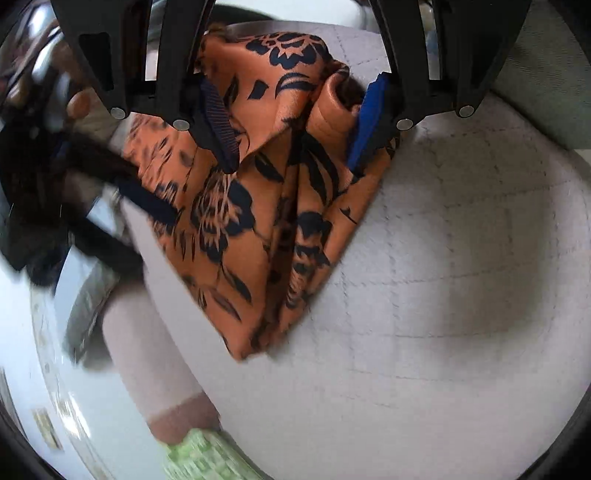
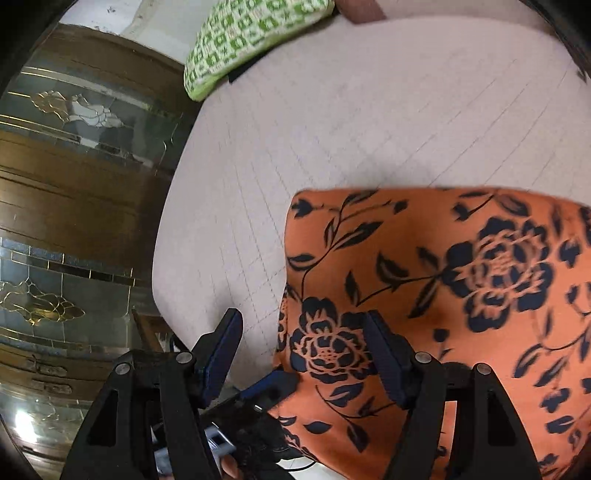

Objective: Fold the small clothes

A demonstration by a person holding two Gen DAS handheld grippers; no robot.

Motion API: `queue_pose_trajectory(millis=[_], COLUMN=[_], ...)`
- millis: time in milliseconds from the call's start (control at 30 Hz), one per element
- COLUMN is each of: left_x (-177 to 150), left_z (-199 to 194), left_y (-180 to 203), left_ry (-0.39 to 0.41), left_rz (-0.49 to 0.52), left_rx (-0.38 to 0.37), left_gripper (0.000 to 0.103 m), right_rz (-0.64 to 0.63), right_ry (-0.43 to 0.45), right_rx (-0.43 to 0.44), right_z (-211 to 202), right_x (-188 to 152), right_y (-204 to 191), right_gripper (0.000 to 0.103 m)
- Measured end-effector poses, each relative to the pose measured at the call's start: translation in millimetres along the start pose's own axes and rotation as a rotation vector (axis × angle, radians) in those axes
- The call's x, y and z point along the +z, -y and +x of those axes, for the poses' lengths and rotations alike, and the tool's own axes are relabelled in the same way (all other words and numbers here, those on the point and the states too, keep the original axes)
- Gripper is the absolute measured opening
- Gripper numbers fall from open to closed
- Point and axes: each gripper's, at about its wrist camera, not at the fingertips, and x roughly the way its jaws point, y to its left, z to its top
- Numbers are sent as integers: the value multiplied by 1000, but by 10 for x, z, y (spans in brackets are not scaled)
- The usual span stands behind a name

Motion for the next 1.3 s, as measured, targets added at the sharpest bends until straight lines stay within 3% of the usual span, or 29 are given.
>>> queue_pose_trajectory(millis=[33,100,300,500,700,767,833,867,900,967,1033,1100,1133,1300], left_x=[-12,-24,83,4,-12,-51,-83,-86,-70,-41,-19,-46,-66,-67], left_z=[25,23,-2,-1,-102,-264,-547,-648,-662,-511,-175,-158,-165,-7], left_y=[54,80,-430,-135,-295,-268,-193,-197,-207,-264,-233,-73,-14,-42], left_ry=[3,1,-34,-9,2,66,246,314,332,265,94,106,109,-12], left_rz=[30,57,-221,-46,-116,-115,-89,-87,-94,-127,-124,-42,-10,-32], left_rx=[32,70,-152,-6,-73,-83,-42,7,40,49,23,87,84,-80], left_gripper=[51,34,36,38,22,21,24,33,51,57,57,59,60,61], right_rz=[-8,-18,-60,-77,-139,-171,-141,-110,-92,-42,-21,-25,-22,45], right_ry=[-21,-52,-119,-199,-245,-248,-230,-224,-221,-220,-228,-221,-221,-232], right_rx=[-1,-9,-138,-181,-247,-296,-295,-262,-241,-190,-170,-178,-183,-134], right_z=[61,137,250,421,643,748,722,698,683,623,572,508,484,508], right_x=[-1,7,111,168,164,187,220,229,235,248,254,259,268,312], right_y=[-16,-44,-220,-370,-586,-598,-512,-437,-386,-267,-216,-193,-163,-25], right_gripper=[70,70,70,70,70,67,67,67,67,67,67,69,68,68])
